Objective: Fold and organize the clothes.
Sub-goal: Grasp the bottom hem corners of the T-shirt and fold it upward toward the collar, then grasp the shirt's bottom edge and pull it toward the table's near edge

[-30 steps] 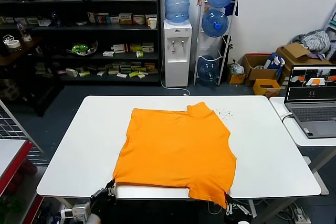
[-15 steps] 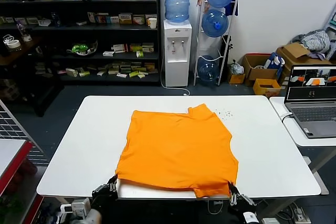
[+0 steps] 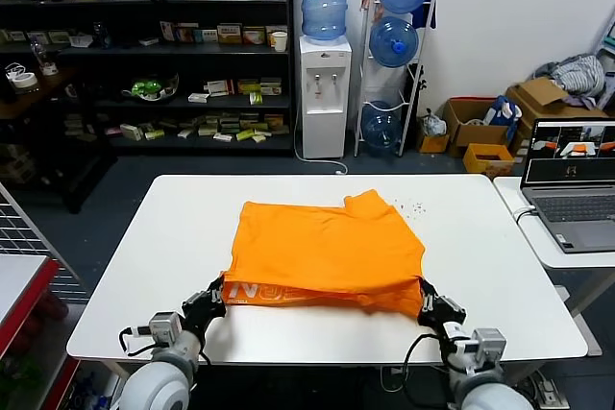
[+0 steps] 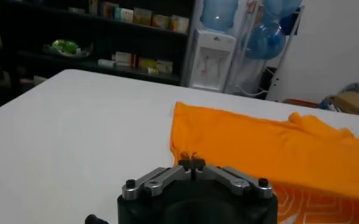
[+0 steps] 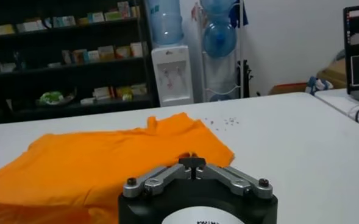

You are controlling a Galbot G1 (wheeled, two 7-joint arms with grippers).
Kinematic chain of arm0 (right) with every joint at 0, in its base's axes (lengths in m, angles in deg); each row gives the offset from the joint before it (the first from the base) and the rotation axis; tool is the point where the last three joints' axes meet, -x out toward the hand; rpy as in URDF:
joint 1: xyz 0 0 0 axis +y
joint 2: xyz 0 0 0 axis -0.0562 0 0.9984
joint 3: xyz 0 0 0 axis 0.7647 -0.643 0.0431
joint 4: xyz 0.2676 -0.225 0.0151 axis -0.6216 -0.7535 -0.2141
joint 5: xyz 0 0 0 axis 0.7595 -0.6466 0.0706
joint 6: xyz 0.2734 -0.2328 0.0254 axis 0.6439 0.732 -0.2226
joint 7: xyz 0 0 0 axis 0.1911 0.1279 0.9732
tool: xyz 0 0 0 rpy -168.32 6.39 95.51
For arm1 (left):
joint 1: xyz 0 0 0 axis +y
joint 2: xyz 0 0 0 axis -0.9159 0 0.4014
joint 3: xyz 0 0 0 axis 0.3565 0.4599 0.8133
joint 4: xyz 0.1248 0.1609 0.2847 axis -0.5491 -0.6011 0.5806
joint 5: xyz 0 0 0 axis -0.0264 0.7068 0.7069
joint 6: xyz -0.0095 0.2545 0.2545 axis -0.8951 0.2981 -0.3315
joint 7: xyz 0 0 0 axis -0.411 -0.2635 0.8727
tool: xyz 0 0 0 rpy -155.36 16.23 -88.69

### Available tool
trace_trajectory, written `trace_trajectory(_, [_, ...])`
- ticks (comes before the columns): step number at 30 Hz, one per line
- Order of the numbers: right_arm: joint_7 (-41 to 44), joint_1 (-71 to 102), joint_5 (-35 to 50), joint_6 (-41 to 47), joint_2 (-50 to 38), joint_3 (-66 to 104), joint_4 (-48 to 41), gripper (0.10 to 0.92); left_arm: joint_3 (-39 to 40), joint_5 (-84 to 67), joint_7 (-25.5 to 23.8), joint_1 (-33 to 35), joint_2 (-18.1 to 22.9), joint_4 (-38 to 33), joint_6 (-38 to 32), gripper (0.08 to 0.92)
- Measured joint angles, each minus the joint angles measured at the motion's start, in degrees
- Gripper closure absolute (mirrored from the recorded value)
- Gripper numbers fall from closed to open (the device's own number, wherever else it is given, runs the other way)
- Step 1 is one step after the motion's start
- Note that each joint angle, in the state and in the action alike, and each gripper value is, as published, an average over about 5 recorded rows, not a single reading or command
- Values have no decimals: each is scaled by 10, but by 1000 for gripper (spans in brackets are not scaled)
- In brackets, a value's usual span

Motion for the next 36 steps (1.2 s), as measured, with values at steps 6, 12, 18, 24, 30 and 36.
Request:
trace_trajectory(6, [-5, -52, 13, 4, -2, -29, -34, 901, 17, 4, 0, -41, 1, 31, 1, 910])
trace_trajectory(12, [-7, -92, 18, 6, 1, -56, -63, 901, 30, 10, -2, -69, 2, 55, 0, 910])
trace_trajectory(18, [-5, -125, 20, 7, 9, -80, -88, 900, 39, 13, -3, -91, 8, 75, -2, 905])
trace_trajectory(24, [3, -144, 19, 7, 14, -88, -105, 783, 43, 19, -3, -105, 14, 94, 0, 779])
trace_trajectory(30, [22, -133, 4, 4, 3, -77, -101, 609, 35, 25, -2, -99, 10, 95, 6, 605])
trace_trajectory(36, [45, -89, -13, 1, -16, -49, -90, 436, 18, 27, -5, -65, -4, 71, 8, 432])
